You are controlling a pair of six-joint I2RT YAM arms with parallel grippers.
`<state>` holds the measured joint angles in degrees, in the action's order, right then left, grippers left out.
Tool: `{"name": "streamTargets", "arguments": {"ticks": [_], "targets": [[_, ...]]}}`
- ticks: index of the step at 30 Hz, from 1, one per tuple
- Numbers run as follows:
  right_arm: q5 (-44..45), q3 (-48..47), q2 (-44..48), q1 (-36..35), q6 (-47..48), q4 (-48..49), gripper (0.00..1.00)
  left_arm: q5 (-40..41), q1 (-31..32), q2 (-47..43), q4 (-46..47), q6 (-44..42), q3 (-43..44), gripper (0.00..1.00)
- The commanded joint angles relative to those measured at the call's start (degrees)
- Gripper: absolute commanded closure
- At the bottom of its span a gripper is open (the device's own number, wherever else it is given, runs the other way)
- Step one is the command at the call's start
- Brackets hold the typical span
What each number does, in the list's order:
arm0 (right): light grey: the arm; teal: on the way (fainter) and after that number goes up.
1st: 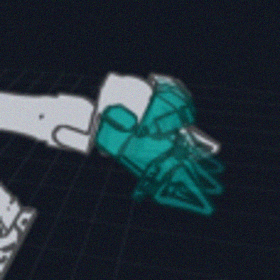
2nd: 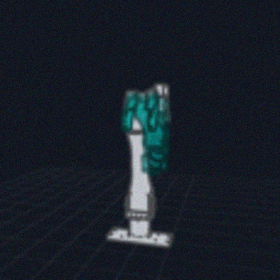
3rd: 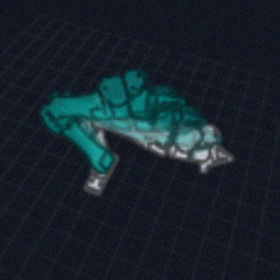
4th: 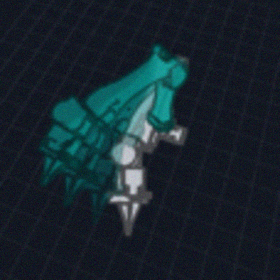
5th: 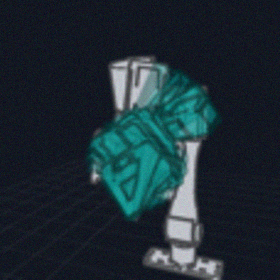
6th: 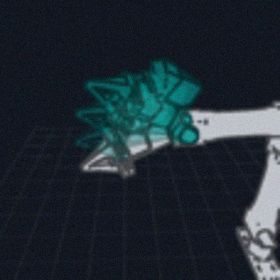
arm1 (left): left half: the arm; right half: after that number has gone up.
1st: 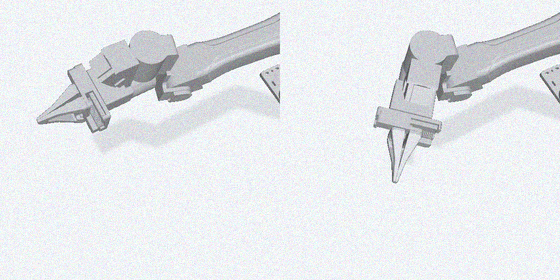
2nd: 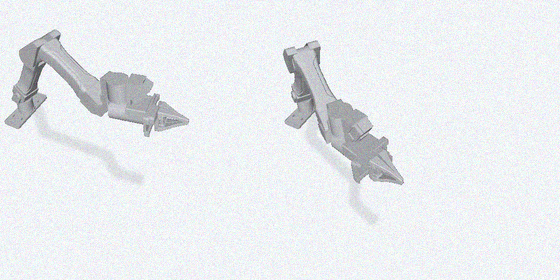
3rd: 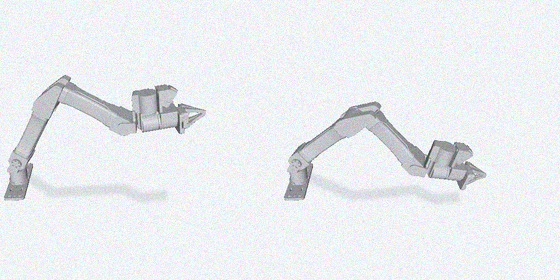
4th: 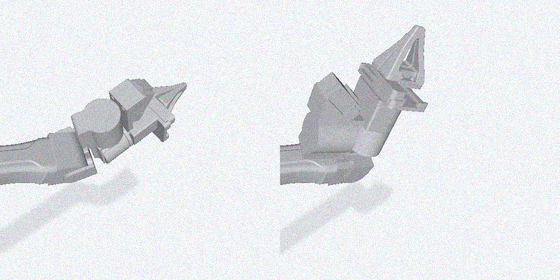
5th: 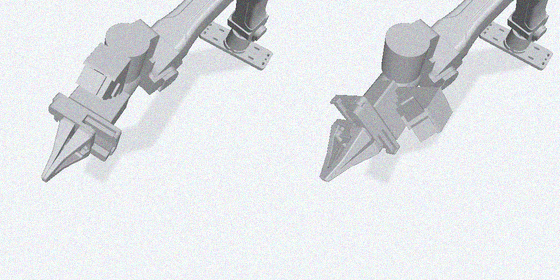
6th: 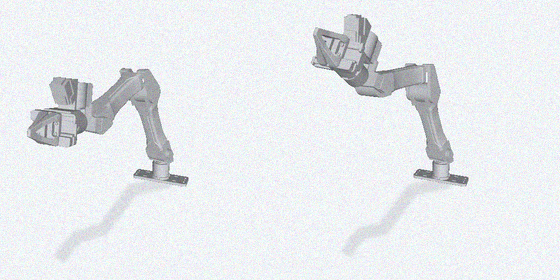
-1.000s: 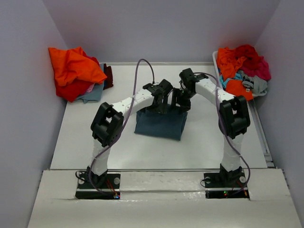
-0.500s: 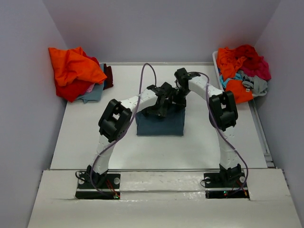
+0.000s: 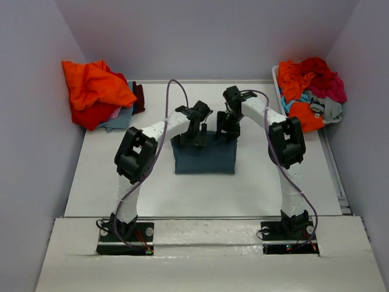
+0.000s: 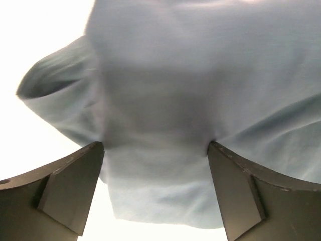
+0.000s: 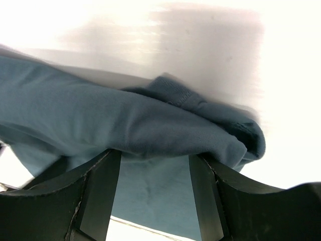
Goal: Fold and stack the t-shirts
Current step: Fold the tshirt
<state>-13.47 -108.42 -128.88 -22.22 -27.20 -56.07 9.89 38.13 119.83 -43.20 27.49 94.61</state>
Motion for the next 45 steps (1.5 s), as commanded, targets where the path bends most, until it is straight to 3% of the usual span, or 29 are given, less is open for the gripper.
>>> {"name": "streamTargets", "arguments": {"ticks": [1,9,16,22,34,45], "targets": [[2.75,1.98,3.99,0.16,0.66,0.26,0.37,-2.24,-3.23,-9.08,-1.71,1.08,-1.79,0.01],[1.17,3.57,5.3,0.77,0.57,1.05,0.37,-11.63,-6.84,-17.17,1.18,2.75,-8.37,0.01],[-0.85,0.77,7.41,0.77,1.45,-0.87,0.37,-18.67,-9.03,-23.23,8.82,4.94,-22.77,0.01],[-1.91,0.31,9.17,0.77,2.41,-2.2,0.37,-22.98,-11.67,-26.49,14.01,5.65,-29.12,0.01],[-10.08,7.51,13.65,0.77,3.21,0.17,0.37,-27.73,-14.22,-24.3,22.54,6.26,-33.96,0.01],[-13.59,15.42,14.09,0.77,3.47,3.25,0.37,-26.94,-16.77,-21.31,23.34,5.21,-34.05,0.01]]}}
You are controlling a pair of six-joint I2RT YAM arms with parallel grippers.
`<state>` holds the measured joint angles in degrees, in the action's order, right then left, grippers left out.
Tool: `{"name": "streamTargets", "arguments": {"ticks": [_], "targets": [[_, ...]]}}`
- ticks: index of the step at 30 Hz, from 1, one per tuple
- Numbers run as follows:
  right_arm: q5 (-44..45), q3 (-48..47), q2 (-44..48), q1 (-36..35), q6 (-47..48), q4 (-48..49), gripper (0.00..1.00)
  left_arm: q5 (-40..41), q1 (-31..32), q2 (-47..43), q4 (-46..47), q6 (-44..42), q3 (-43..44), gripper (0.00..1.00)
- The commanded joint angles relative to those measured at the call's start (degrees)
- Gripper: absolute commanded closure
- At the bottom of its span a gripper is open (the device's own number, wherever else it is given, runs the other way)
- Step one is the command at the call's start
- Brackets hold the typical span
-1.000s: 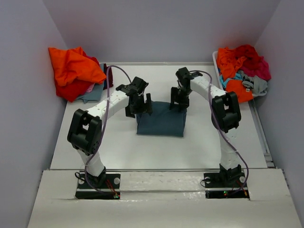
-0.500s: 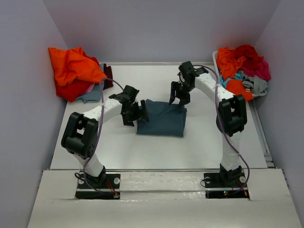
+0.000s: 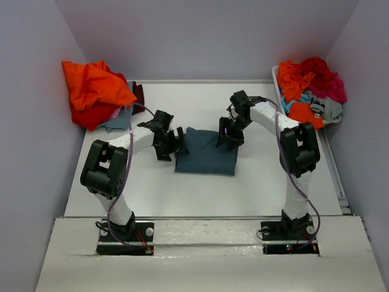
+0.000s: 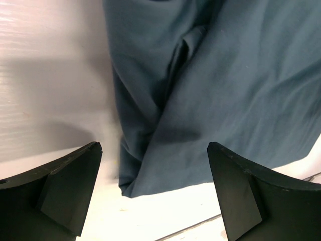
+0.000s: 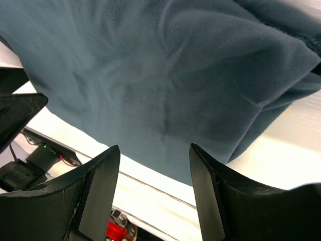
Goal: Fold and stack the t-shirts
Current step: Fold the tshirt
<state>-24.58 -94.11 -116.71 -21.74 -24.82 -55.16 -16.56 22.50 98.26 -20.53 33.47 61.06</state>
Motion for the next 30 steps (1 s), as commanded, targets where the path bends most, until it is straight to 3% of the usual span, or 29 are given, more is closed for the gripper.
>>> {"name": "streamTargets", "arguments": {"ticks": [1,9,18,30], "targets": [[-2.49,1.81,1.83,0.29,1.09,2.86,0.37,-0.32,-1.67,0.35,0.67,-0.78,-0.59,0.01],[-2.67,4.63,0.43,0.29,1.26,4.27,0.37,-0.85,-2.81,2.99,1.28,-0.34,-0.59,0.01],[-2.14,5.33,-1.77,0.29,1.62,4.79,0.37,-10.14,-3.34,7.12,7.7,0.89,-2.17,0.01],[-1.79,6.57,-4.23,0.29,1.35,5.85,0.37,-15.78,-3.34,9.85,12.01,2.12,-4.54,0.01]]}}
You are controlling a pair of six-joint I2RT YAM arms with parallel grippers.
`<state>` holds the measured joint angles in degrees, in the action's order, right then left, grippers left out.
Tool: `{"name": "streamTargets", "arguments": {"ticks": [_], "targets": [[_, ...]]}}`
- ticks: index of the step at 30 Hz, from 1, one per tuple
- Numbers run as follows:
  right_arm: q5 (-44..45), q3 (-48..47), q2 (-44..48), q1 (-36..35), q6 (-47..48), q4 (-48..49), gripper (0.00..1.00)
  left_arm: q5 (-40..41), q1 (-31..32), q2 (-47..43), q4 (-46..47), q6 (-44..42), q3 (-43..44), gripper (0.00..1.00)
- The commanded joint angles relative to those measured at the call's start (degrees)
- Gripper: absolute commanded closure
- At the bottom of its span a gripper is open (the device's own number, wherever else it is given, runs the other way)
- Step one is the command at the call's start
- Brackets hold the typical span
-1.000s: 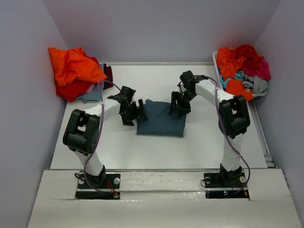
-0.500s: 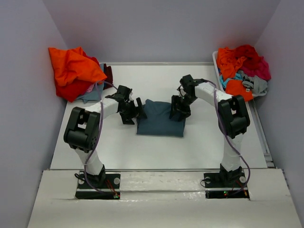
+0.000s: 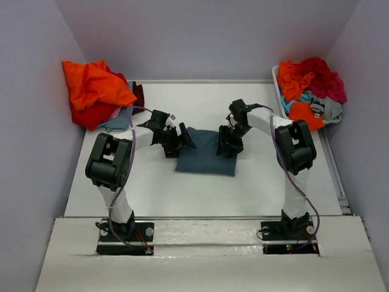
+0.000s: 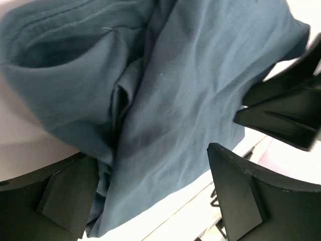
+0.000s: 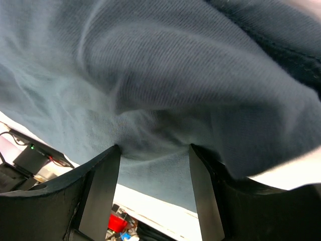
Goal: Fold and stack the t-shirts
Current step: Fold the tshirt
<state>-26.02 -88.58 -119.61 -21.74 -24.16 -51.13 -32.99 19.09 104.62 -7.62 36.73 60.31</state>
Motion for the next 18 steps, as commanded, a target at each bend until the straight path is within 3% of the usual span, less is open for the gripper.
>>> {"name": "streamTargets", "arguments": {"ticks": [1,14,18], "targets": [[-0.26,1.04,-1.67,0.29,0.52,1.83,0.37,0.3,0.07,3.49,-0.73,-1.05,-4.06,0.01],[0.01,-0.19,-4.75,0.29,0.17,1.48,0.37,-6.99,0.07,6.47,2.43,-1.4,-4.77,0.01],[0.27,-0.28,-4.93,0.29,0.26,1.39,0.37,-9.89,0.07,8.14,3.48,-1.4,-4.59,0.06]]}}
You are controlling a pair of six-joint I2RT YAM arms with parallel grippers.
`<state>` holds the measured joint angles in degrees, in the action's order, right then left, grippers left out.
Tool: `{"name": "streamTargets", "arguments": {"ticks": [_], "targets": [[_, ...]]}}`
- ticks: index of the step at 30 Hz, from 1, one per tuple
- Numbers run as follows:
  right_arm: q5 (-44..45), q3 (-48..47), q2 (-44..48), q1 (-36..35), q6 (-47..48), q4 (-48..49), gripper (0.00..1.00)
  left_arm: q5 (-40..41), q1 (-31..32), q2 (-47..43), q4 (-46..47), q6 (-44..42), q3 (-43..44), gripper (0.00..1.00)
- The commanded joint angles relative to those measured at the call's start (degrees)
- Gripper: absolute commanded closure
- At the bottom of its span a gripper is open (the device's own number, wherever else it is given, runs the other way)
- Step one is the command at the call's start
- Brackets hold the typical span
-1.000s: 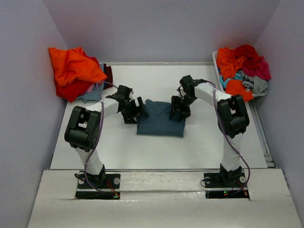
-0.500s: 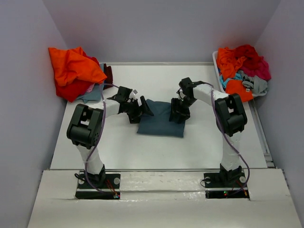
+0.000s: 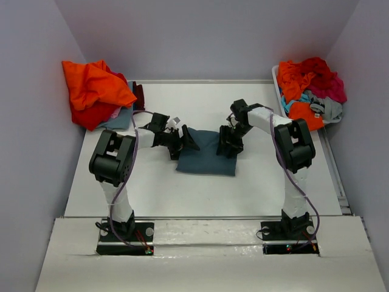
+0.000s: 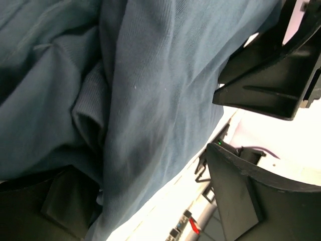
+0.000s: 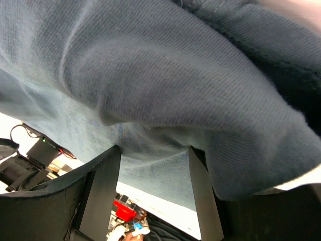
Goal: Fold and stack the t-shirts
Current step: Fold the tshirt, then neatly place the folded tshirt to the corner
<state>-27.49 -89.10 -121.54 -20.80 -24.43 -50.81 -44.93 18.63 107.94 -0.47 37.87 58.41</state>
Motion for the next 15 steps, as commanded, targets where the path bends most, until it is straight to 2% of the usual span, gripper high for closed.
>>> {"name": "streamTargets", "arguments": {"ticks": [1,5,8,10,11,13,15], "targets": [[1.82,0.33,-3.01,-0.65,0.52,1.15,0.37,1.78,0.53,4.91,-3.57,-2.45,-2.6,0.08],[1.91,-0.02,-3.09,-0.65,0.43,1.06,0.37,1.51,0.53,5.53,-3.4,-2.36,-2.34,0.22],[2.0,-0.2,-2.92,-0.65,0.34,1.06,0.37,1.25,0.53,5.53,-3.57,-2.27,-2.34,0.48],[1.91,-0.28,-2.92,-0.65,0.34,1.06,0.37,1.25,0.53,5.53,-3.57,-2.36,-2.34,0.59],[1.82,-0.2,-2.92,-0.65,0.34,1.06,0.37,1.25,0.53,5.53,-3.66,-2.36,-2.25,0.68],[1.91,-0.28,-2.83,-0.65,0.43,1.06,0.37,1.42,0.53,5.61,-3.92,-2.36,-2.25,0.73],[2.08,-0.2,-2.83,-0.65,0.43,1.15,0.37,1.25,0.53,5.7,-3.75,-2.45,-2.08,0.83]]}}
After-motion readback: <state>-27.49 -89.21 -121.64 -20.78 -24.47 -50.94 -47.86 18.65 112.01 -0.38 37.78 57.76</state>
